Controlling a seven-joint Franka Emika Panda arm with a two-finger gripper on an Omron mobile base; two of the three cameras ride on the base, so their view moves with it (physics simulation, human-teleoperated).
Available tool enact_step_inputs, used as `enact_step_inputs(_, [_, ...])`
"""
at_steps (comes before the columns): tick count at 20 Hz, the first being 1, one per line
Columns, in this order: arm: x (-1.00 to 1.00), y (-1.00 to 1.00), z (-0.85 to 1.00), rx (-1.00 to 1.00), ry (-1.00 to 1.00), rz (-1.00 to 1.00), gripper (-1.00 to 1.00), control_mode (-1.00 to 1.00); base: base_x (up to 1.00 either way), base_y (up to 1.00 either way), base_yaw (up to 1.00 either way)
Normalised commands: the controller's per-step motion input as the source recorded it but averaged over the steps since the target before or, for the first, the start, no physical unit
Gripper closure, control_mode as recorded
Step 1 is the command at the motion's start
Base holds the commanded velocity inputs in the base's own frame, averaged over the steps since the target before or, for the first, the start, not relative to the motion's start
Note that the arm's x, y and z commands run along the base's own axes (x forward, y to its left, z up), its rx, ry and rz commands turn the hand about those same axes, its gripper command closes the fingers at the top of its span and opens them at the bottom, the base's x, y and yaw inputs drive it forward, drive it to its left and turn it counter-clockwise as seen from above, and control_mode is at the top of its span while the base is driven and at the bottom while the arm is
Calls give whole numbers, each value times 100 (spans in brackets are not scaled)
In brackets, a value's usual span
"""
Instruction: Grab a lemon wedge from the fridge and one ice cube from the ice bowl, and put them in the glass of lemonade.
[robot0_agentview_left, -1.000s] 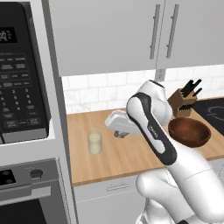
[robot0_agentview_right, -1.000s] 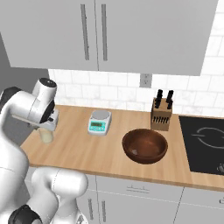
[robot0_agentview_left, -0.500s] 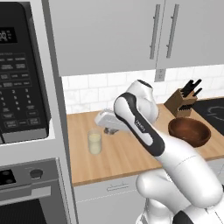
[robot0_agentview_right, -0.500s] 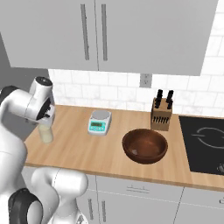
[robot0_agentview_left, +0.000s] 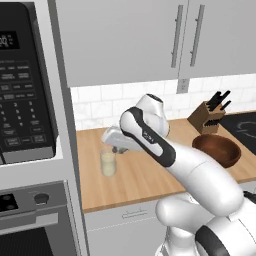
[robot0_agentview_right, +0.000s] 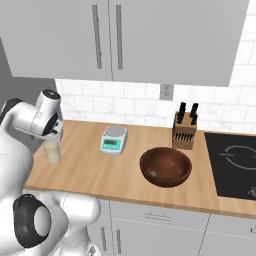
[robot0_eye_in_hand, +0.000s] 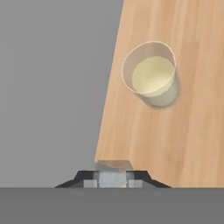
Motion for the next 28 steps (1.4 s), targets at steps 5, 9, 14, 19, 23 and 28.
enact_step_inputs(5, [35,15,-1,0,0,0,100,-100,0,0,0])
enact_step_inputs(9, [31,4,-6,0,0,0,100,-100,0,0,0])
enact_step_inputs(14, [24,9,-25,-1,0,0,100,-100,0,0,0])
enact_step_inputs(19, [22,6,-27,-2,0,0,100,-100,0,0,0])
enact_step_inputs(23, [23,0,-19,-3,-1,0,100,-100,0,0,0])
enact_step_inputs(28, [17,0,-26,-4,-4,0,100,-100,0,0,0])
